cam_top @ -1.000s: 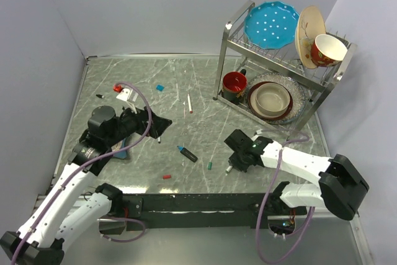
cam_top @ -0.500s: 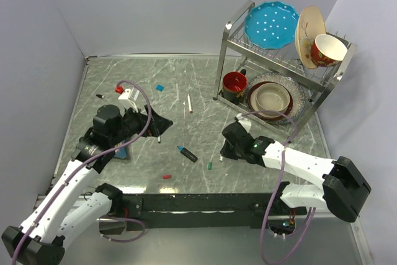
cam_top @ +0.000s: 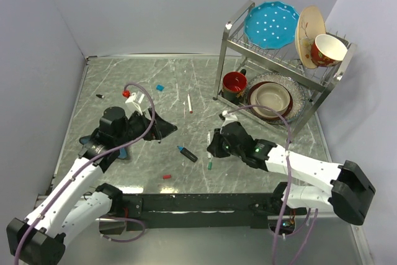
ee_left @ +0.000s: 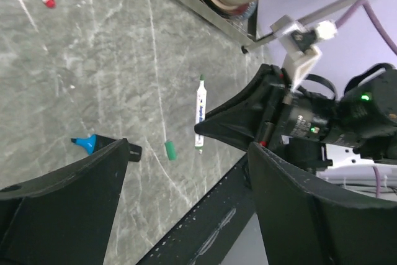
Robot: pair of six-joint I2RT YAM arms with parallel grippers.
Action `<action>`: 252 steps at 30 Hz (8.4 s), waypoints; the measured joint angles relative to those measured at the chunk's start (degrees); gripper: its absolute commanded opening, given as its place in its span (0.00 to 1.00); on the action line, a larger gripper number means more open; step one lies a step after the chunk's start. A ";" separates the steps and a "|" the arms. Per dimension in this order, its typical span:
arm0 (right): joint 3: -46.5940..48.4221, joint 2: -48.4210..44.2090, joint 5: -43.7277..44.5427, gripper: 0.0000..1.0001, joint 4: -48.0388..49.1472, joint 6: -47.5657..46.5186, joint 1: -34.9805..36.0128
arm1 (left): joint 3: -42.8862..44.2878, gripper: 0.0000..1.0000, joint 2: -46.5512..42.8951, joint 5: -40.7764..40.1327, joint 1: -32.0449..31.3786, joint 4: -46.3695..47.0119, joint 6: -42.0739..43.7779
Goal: Insert the pens into the pen caps
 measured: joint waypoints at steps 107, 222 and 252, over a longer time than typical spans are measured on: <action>-0.61 -54.01 28.61 0.00 -24.63 13.44 11.52 | 32.30 0.44 58.16 -33.31 -38.93 -18.60 -4.42; -5.92 -16.41 -13.03 0.00 22.93 5.16 12.98 | 6.01 0.01 0.13 -17.66 -22.93 13.51 -7.58; -4.79 -18.69 -11.56 0.00 21.18 4.90 14.19 | 0.57 0.01 -1.75 -14.38 -22.82 20.52 -9.73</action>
